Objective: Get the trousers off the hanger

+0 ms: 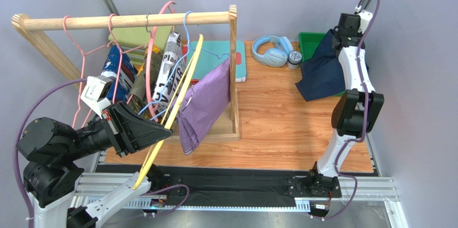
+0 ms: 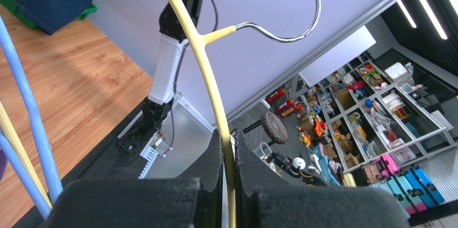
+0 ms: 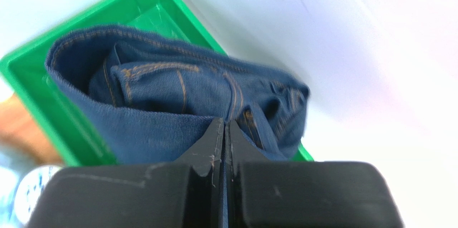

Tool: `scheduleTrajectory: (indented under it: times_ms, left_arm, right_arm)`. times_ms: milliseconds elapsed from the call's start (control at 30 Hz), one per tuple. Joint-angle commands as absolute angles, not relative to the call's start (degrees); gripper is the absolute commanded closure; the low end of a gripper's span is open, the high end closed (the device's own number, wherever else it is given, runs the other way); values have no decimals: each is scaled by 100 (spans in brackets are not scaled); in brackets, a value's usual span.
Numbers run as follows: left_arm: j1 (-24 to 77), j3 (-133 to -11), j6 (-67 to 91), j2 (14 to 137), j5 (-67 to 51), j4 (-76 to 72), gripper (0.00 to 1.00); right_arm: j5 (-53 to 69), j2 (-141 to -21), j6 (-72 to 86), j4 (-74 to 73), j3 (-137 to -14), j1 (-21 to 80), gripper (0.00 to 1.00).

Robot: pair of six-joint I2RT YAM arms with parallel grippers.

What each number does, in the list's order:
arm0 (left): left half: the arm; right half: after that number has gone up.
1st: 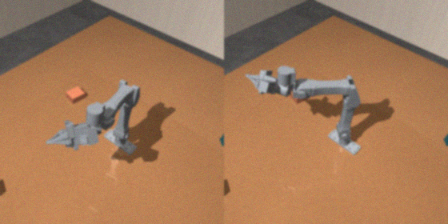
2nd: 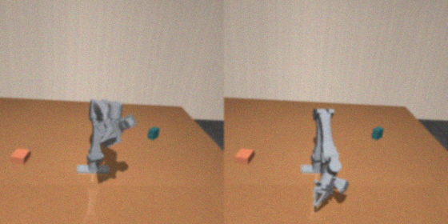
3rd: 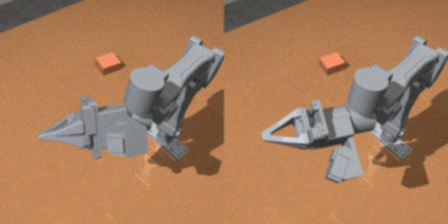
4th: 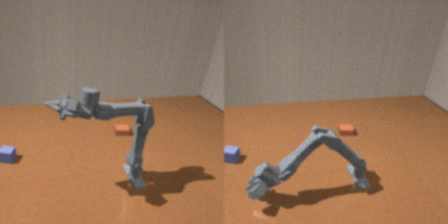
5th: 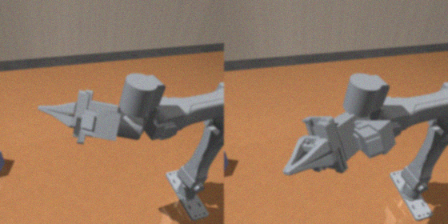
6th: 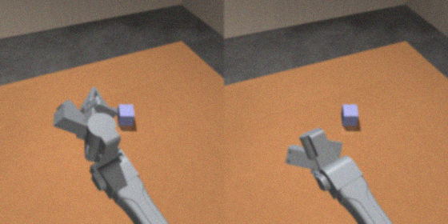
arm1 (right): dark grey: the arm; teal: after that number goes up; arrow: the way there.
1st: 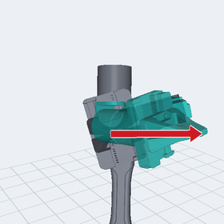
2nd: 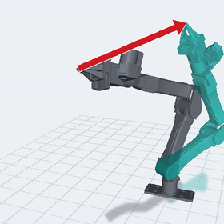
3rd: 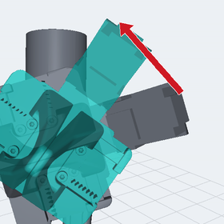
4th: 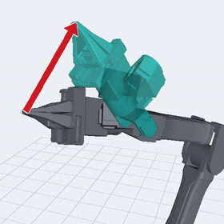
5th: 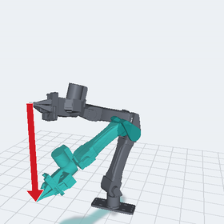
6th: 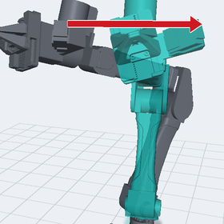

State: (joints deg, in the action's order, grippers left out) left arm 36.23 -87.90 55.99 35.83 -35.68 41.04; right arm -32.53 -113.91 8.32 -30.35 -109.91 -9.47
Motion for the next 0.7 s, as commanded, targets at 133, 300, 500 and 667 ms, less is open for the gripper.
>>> scheduleTrajectory:
  times_ms: [133,300,500,667]
  left_arm:
    - [3683,-8886,5177,3603,-4421,3340,100]
    - [3683,-8824,5273,3604,-4456,3313,100]
    - [3691,-8947,5247,3568,-4430,3349,100]
    - [3691,-8947,5291,3463,-4412,3331,100]
  right_arm:
    - [-2761,-13033,887,-3795,-11953,-888,100]
    - [-2523,-12973,1019,-4367,-12249,-888,89]
    - [-2470,-12220,1449,-5589,-12736,-835,34]
    - [-2198,-11217,1582,-5783,-11622,-817,25]
